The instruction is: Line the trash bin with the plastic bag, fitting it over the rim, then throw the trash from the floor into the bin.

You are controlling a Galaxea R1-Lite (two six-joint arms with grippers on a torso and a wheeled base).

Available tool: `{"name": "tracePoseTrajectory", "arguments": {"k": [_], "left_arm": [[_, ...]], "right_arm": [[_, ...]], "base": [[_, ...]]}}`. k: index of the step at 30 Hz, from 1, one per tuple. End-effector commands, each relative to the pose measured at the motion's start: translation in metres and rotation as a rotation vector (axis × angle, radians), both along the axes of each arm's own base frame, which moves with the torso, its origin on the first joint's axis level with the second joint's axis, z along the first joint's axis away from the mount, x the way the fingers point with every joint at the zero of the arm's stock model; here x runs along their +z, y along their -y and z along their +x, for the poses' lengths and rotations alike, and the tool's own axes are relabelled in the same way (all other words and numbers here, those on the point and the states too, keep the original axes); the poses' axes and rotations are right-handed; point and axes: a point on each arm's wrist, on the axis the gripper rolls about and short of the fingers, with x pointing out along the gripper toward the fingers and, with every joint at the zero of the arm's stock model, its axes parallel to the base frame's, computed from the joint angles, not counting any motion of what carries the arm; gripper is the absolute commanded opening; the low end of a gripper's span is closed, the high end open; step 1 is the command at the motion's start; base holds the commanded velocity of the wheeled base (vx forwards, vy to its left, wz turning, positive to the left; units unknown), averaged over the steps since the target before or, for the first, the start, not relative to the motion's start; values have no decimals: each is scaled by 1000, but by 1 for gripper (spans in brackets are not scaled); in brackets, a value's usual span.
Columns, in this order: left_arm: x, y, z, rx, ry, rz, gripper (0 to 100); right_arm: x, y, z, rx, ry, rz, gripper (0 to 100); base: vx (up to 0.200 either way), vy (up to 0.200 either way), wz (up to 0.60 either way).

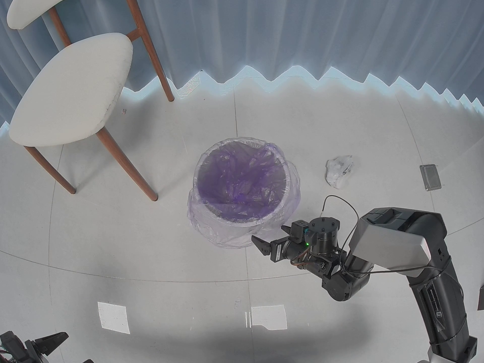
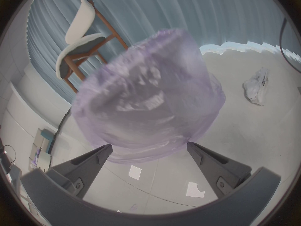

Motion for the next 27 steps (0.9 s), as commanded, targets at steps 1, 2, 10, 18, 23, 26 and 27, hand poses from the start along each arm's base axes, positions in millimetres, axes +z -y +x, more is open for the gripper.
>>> {"name": "tracePoseTrajectory", "arguments": {"k": [1, 2, 10, 18, 23, 26, 27], "left_arm": [[0, 0, 0, 1, -2, 0, 100], [0, 0, 0, 3, -2, 0, 100], [0, 0, 0, 3, -2, 0, 100], [0, 0, 0, 5, -2, -2, 100], [0, 0, 0, 5, -4, -2, 100], [0, 0, 0, 5, -4, -3, 100], [0, 0, 0, 5, -4, -3, 100]], "right_arm": [[-14, -4, 20, -28, -32, -18, 100], [-18, -5, 24, -38, -47, -27, 100], [-16, -11, 54, -100, -88, -39, 100], [-14, -16, 80, -164, -169, -47, 100], [-15, -17, 83, -211, -217, -35, 100], [-14, -16, 84, -244, -228, -16, 100], [-14, -16, 83, -248, -231, -16, 100]], "base": [[0, 0, 0], [0, 0, 0], [0, 0, 0], [0, 0, 0], [0, 0, 0], [0, 0, 0], [0, 0, 0]]}}
